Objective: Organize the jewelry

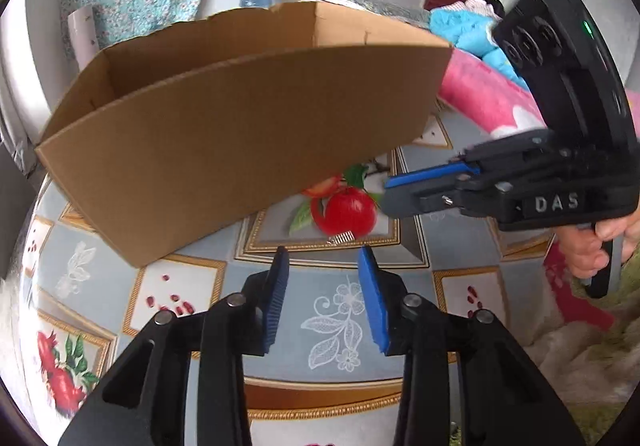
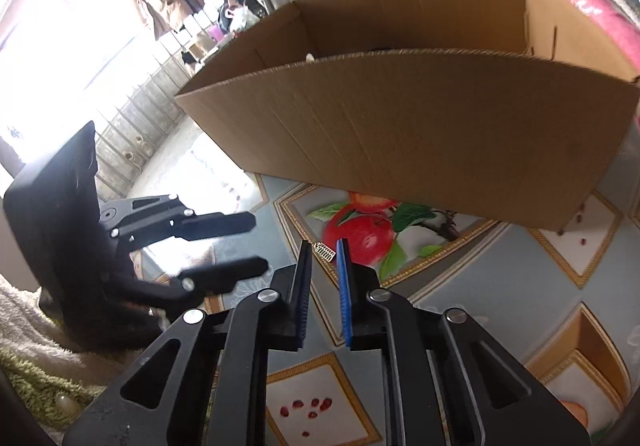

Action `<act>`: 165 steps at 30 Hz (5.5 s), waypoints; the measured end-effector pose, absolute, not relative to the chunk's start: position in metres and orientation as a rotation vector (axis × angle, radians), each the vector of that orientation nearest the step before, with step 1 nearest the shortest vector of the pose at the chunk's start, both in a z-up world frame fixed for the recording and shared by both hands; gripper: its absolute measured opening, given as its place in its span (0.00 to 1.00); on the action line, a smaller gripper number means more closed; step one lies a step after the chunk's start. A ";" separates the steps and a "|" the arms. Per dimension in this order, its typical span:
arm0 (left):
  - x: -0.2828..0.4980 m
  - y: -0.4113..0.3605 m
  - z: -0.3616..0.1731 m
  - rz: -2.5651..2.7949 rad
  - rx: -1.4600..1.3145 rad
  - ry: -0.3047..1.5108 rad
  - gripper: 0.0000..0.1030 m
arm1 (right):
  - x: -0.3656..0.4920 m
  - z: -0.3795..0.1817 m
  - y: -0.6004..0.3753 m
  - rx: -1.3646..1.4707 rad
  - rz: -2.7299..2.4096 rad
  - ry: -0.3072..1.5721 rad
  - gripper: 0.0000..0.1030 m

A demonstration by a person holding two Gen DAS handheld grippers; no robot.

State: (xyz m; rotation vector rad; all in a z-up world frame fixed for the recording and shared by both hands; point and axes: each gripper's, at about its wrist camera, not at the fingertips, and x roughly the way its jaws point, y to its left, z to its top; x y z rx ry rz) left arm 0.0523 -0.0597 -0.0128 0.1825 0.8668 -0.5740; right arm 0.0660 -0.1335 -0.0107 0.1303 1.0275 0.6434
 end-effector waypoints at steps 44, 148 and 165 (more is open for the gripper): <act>0.067 -0.095 -0.030 -0.595 0.327 0.857 0.04 | 0.108 -0.035 -0.142 0.411 0.627 1.198 0.12; 0.067 -0.099 -0.028 -0.676 0.441 0.852 0.16 | 0.089 -0.008 -0.130 -0.064 0.646 1.081 0.22; 0.086 -0.098 -0.030 -0.764 0.459 0.870 0.12 | 0.099 -0.013 -0.140 -0.084 0.645 1.085 0.32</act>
